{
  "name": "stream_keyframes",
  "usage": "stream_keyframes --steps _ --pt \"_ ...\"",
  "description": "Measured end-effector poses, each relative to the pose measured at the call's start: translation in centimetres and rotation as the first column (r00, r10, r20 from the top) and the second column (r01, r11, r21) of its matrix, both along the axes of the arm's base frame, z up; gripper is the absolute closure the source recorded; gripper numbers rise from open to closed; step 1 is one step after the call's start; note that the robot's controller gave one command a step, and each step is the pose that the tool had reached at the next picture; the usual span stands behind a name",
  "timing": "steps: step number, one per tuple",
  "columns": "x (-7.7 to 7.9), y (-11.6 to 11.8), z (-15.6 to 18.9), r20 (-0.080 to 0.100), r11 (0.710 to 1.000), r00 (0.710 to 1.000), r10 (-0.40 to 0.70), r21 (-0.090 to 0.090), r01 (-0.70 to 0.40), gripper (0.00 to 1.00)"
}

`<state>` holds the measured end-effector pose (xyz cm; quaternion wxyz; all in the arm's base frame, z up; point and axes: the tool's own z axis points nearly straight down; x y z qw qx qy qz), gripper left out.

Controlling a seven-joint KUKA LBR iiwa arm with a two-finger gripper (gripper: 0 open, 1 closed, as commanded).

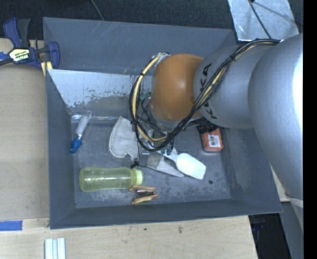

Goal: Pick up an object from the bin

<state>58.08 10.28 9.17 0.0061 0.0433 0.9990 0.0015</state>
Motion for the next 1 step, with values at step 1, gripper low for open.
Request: stream_keyframes --steps 1 --pt "2.16 2.68 -0.92 -0.008 1.0 1.0 0.01 -0.003 -0.01 0.0"
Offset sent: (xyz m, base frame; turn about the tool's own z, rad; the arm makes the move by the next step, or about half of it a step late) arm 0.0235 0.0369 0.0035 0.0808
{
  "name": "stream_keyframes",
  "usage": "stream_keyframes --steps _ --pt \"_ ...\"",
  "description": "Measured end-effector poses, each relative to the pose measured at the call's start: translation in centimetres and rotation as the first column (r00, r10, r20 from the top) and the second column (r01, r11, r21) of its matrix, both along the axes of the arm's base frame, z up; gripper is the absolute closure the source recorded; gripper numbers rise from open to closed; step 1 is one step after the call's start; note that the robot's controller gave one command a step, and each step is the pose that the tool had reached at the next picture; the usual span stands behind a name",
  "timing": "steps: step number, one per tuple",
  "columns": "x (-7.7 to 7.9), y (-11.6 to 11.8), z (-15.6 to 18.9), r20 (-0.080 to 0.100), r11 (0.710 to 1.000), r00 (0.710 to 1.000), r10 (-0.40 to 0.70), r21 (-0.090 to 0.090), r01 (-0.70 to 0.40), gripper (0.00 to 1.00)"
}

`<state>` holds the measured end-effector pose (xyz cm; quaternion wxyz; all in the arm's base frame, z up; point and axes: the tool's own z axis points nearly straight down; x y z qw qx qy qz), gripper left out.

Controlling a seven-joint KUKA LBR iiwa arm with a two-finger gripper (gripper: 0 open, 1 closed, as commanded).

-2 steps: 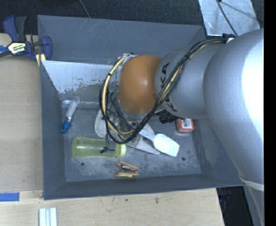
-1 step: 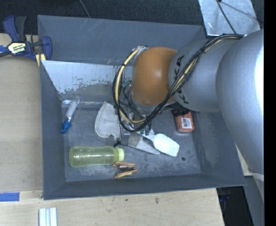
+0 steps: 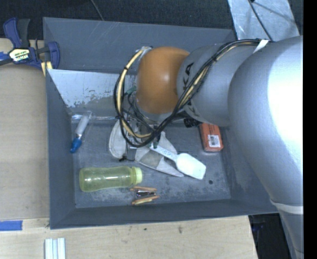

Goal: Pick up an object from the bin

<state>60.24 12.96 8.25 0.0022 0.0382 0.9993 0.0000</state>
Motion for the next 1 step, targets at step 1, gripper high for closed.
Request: stream_keyframes --steps 1 --pt "0.28 2.29 0.46 -0.001 0.99 0.99 -0.143 0.003 0.143 0.0"
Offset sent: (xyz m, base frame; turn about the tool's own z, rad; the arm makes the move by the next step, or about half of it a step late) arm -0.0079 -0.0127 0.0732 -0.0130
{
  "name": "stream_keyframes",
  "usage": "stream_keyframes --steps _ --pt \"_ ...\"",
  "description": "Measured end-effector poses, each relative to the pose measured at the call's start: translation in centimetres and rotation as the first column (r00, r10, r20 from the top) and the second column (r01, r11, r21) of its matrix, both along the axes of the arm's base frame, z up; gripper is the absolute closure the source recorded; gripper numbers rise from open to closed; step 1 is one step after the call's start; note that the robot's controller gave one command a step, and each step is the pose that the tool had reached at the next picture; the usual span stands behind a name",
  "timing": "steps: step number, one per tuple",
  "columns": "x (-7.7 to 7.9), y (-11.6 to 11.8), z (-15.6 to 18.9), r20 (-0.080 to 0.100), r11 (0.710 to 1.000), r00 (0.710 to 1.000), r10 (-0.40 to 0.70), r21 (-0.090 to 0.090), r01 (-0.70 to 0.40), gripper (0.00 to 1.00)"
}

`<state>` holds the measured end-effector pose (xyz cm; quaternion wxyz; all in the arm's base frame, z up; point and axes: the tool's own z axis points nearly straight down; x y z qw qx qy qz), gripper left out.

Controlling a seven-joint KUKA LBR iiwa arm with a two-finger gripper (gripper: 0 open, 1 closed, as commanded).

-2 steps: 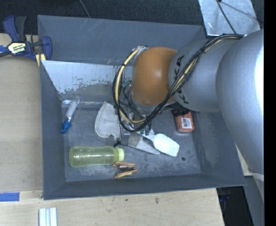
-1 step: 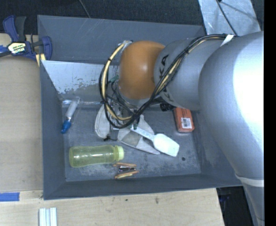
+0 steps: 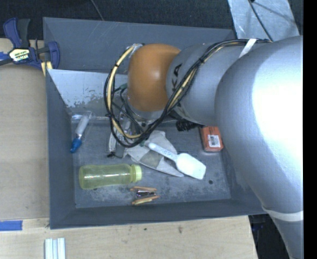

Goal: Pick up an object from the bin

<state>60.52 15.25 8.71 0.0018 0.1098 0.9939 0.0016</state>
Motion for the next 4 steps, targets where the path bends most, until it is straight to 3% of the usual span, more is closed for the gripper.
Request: stream_keyframes --steps 1,2,3,4 --pt "-0.9 -2.7 5.1 -0.006 0.99 0.99 0.139 -0.003 -0.139 0.0" --pt "-3.3 -2.6 9.9 -0.002 0.979 0.979 0.204 -0.004 -0.204 0.0" --pt "-2.3 -2.4 7.2 0.012 0.984 0.984 0.178 -0.002 -0.178 0.0" --pt "-1.8 -5.3 0.1 0.003 0.996 0.996 0.094 -0.001 -0.094 0.0"
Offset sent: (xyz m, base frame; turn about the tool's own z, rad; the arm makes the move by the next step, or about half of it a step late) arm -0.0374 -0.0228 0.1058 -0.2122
